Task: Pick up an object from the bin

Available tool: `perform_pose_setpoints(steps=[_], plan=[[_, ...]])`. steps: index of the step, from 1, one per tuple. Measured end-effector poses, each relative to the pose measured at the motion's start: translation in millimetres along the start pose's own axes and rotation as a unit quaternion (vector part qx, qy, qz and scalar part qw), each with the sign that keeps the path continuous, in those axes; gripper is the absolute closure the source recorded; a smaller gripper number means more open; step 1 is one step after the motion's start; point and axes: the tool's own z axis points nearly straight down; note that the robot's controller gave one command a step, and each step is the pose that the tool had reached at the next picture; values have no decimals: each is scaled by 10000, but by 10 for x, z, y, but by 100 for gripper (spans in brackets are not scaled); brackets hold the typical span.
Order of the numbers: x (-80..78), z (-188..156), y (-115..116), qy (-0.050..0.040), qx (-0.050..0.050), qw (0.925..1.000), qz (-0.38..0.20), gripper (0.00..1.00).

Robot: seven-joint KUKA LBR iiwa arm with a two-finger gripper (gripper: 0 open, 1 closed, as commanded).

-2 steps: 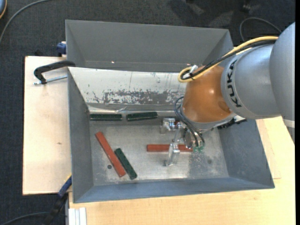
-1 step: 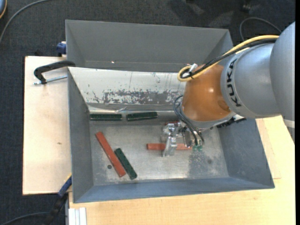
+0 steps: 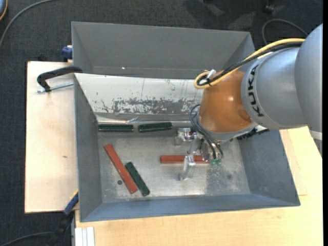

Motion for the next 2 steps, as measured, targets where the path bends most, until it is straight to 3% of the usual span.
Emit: perform_pose_setpoints(steps=[1, 2], plan=[[0, 0, 0, 0, 0, 10000, 1, 100], [11, -1432, 110, -68, -4, 10000, -31, 100]])
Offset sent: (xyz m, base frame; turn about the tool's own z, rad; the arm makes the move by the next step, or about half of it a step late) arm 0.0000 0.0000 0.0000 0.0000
